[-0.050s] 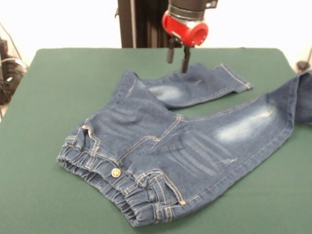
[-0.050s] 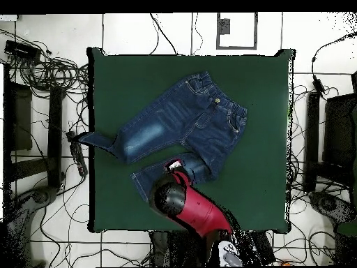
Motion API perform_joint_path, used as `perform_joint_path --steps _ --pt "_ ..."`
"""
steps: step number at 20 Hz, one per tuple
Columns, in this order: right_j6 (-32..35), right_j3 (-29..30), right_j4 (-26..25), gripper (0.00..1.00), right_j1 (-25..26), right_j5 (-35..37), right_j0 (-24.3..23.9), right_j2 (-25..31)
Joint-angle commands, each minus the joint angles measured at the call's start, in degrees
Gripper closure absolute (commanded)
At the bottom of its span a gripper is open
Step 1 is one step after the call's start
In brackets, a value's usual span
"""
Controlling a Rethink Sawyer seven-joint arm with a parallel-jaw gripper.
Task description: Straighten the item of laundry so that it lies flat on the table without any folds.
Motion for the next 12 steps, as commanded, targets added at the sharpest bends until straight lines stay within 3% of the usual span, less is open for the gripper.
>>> perform_joint_path --steps 1,12 --pt "19.74 2.37 5.16 0.0 2.31 -2.76 2.34 6.0" --pt "21.56 0.72 13.22 0.0 4.48 -2.89 8.32 4.07"
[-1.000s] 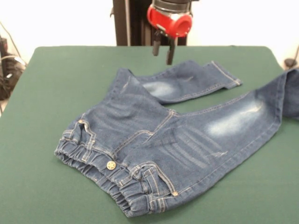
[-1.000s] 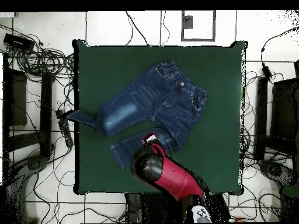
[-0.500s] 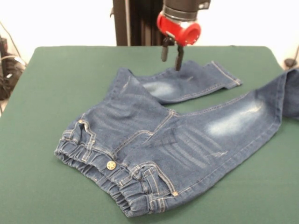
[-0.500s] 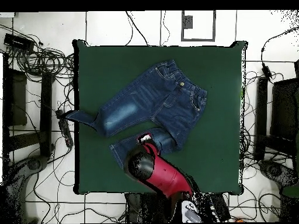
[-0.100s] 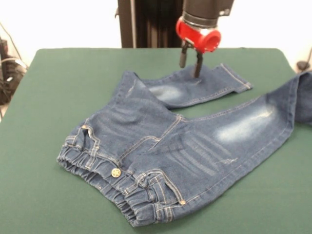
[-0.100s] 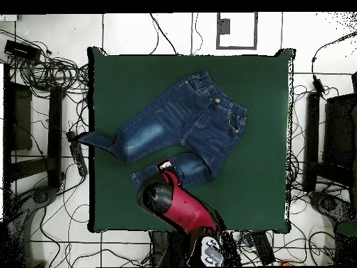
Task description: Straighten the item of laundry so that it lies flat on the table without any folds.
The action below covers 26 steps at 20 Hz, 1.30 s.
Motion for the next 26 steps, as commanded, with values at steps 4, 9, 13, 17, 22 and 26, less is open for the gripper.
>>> perform_joint_path --steps 4,9,13,17,22,26 --pt "20.5 -0.32 9.03 0.0 3.43 -3.19 4.7 3.77" --pt "22.08 -1.32 11.16 0.0 4.99 -4.16 6.25 3.87" --pt "23.6 -2.0 12.48 0.0 5.81 -4.82 7.41 4.25" --pt "24.48 -2.58 13.92 0.0 6.49 -4.84 8.83 4.11" --pt "25.73 -3.53 15.34 0.0 7.87 -5.53 10.06 4.47" --pt "26.48 -4.79 17.37 0.0 9.35 -6.02 11.71 4.38"
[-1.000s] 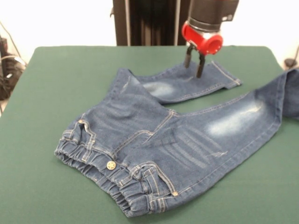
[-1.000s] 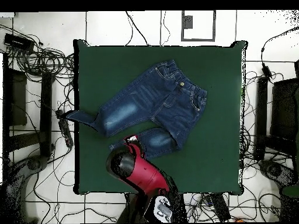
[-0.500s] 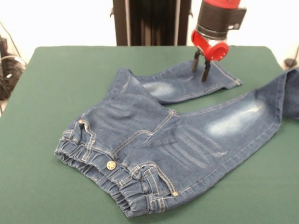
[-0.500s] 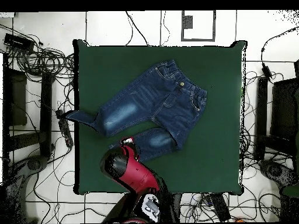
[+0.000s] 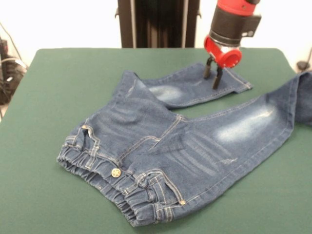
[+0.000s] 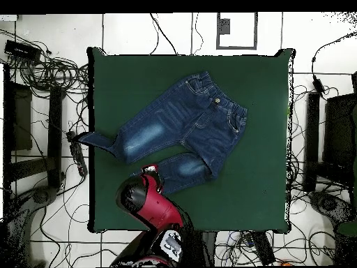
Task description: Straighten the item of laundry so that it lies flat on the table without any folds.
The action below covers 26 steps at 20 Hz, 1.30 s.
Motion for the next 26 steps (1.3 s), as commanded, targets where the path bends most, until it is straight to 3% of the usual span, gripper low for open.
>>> perform_joint_path --steps 1,16,26 --pt "16.63 -4.24 5.88 0.0 2.2 -2.92 2.59 4.39" --pt "17.04 -6.64 8.81 0.0 6.09 -7.52 3.25 6.06" --pt "15.49 -6.36 13.79 0.0 4.83 -3.96 6.24 4.3"
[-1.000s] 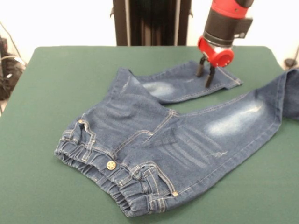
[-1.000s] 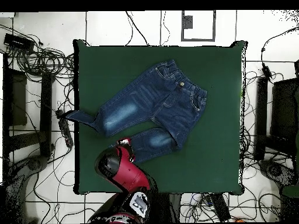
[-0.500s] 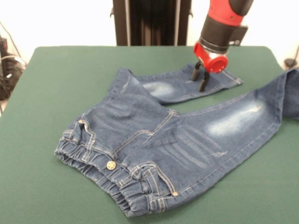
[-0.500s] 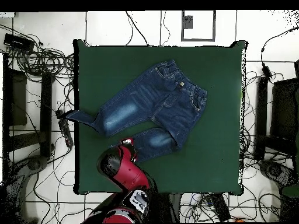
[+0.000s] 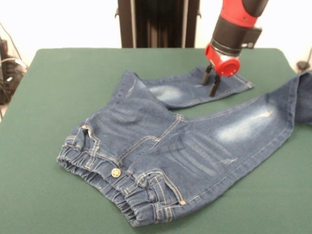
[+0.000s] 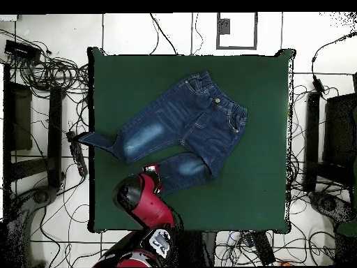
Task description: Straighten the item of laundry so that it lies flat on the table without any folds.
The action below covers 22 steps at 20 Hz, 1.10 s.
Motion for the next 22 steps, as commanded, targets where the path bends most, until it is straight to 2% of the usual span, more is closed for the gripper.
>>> perform_joint_path --steps 1,7,10,17,22 --pt "15.32 -5.42 5.43 0.0 0.68 0.42 2.48 4.4" --pt "13.26 -5.09 7.45 0.0 -0.13 3.77 3.82 2.62" --pt "12.55 -5.39 9.24 0.0 -1.29 9.81 7.17 -2.04" --pt "16.37 -8.18 6.77 0.0 -1.96 20.17 11.81 -9.76" --pt "18.0 -9.05 5.62 0.0 -2.18 22.62 12.73 -11.41"
